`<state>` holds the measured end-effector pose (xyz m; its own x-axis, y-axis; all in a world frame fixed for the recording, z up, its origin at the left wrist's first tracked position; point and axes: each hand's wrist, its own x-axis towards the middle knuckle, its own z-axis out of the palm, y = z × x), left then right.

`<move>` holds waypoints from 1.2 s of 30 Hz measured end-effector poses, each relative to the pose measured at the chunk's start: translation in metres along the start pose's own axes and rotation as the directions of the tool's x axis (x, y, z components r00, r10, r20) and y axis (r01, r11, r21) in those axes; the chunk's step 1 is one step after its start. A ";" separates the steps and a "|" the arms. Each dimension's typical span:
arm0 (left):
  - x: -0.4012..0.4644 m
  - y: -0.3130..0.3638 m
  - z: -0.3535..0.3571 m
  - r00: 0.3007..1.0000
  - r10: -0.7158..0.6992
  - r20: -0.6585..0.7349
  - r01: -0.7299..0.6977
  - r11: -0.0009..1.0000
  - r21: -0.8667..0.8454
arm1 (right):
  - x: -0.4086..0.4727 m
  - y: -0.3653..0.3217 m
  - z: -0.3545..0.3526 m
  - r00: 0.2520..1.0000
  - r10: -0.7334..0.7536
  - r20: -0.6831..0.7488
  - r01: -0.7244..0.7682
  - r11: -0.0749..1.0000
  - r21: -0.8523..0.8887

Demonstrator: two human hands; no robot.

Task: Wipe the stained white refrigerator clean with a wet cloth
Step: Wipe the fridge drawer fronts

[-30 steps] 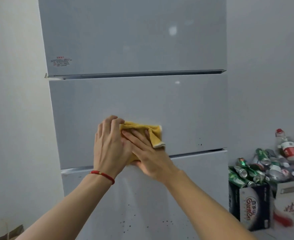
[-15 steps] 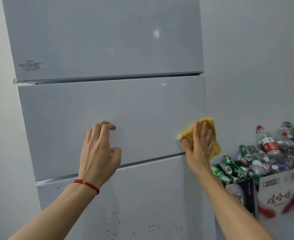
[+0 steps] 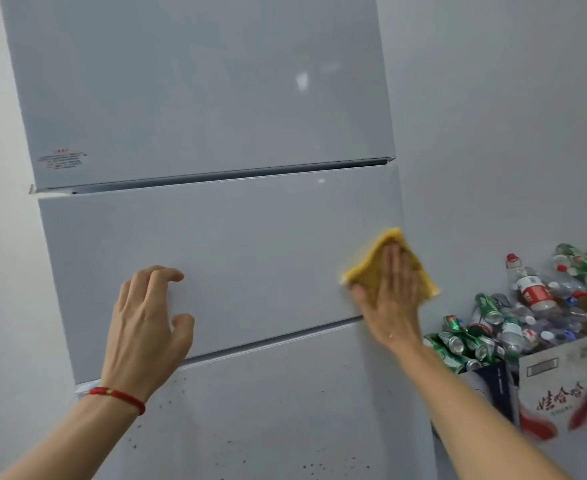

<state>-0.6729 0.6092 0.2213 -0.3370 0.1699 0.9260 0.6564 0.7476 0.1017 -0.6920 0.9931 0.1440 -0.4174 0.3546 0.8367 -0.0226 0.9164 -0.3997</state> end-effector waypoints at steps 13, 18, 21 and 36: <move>0.010 -0.005 0.008 0.999 -0.009 -0.033 0.008 0.999 -0.047 | -0.004 -0.170 0.033 0.892 -0.451 0.018 0.452 0.891 -0.045; 0.000 -0.032 -0.015 0.997 -0.038 -0.067 0.039 0.999 0.009 | 0.084 -0.086 -0.016 0.961 0.257 -0.102 -0.241 0.960 0.144; -0.012 -0.065 -0.039 0.979 -0.161 -0.123 0.167 0.985 0.041 | 0.119 -0.093 -0.040 0.806 0.590 -0.040 -0.542 0.764 0.349; -0.010 -0.092 -0.060 0.696 -0.714 -0.071 0.612 0.642 -0.462 | -0.004 -0.378 0.065 0.579 -0.806 0.123 0.812 0.558 -0.170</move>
<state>-0.6892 0.4998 0.2246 -0.6554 -0.4616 0.5978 0.5269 0.2878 0.7998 -0.7411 0.6329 0.2679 -0.3355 -0.5558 0.7606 -0.1968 0.8310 0.5203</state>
